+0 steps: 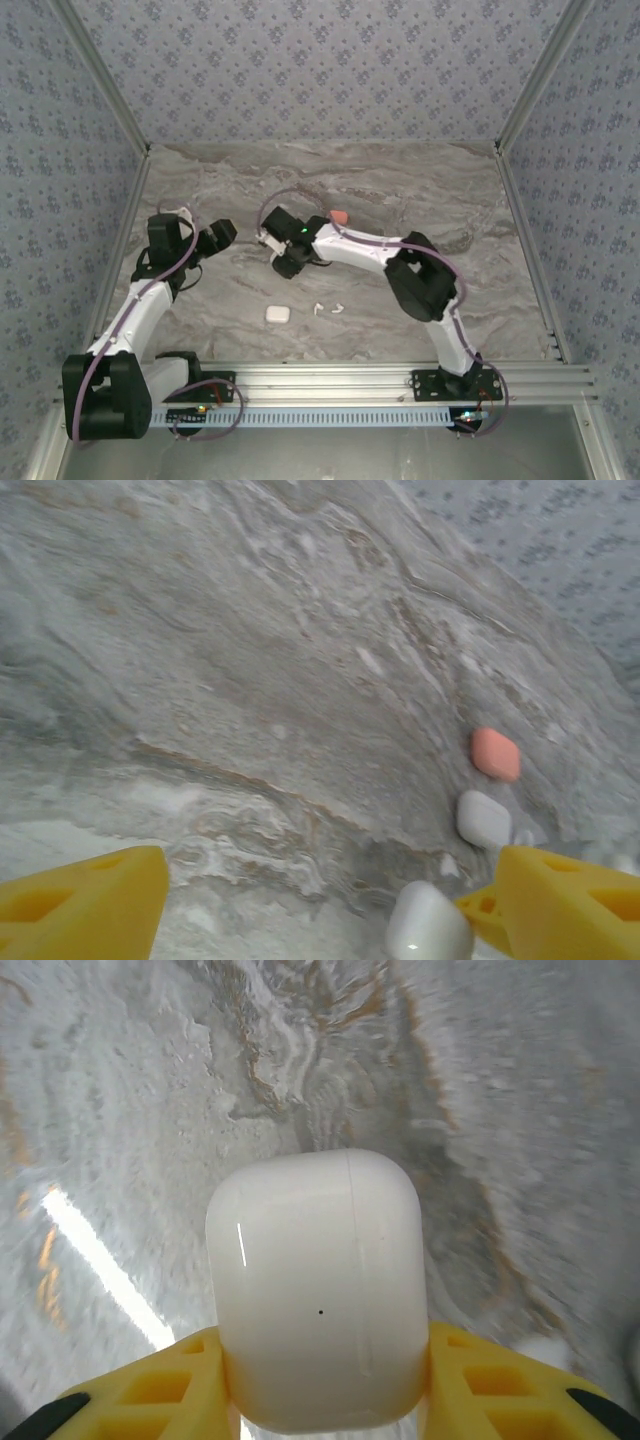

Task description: Insert wireless bluetooth earbuds into charging case

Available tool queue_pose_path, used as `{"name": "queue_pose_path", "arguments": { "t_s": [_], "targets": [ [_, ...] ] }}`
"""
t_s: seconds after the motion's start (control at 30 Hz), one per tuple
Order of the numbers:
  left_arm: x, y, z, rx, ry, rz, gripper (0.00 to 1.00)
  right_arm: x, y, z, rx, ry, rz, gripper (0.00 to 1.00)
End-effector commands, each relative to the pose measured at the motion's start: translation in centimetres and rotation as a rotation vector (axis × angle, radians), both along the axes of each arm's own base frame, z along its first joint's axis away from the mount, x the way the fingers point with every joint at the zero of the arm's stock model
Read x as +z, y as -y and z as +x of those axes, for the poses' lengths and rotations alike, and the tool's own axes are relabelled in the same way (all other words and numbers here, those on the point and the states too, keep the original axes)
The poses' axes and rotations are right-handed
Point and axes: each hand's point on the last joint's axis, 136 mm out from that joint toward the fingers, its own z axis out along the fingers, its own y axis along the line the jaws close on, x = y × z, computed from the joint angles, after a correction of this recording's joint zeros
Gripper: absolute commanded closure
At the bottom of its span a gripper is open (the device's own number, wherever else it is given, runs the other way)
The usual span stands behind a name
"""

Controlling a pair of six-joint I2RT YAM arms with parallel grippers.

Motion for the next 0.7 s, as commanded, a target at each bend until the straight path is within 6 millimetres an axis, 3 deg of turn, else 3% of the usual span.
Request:
{"name": "queue_pose_path", "arguments": {
  "t_s": [0.0, 0.17, 0.37, 0.4, 0.67],
  "targets": [
    [4.8, 3.0, 0.0, -0.17, 0.121, -0.089, 0.16, 6.7, 1.2, 1.1, 0.004, 0.153, 0.112, 0.62],
    [9.4, 8.2, -1.8, -0.428, 0.223, -0.181, 0.16, 11.8, 4.5, 0.4, 0.012, 0.305, 0.184, 0.64],
    [13.0, 13.3, -3.7, -0.633, 0.291, -0.248, 0.16, 17.8, 7.5, -1.0, 0.042, 0.492, 0.272, 0.64],
    [13.2, 14.0, -3.9, -0.659, 0.289, -0.256, 0.16, 17.3, 8.2, -1.4, 0.046, 0.497, 0.261, 0.64],
    [14.4, 19.8, -5.3, -0.85, 0.284, -0.29, 0.17, 20.2, 10.0, -2.6, 0.064, 0.589, 0.294, 0.64]
  ]
}}
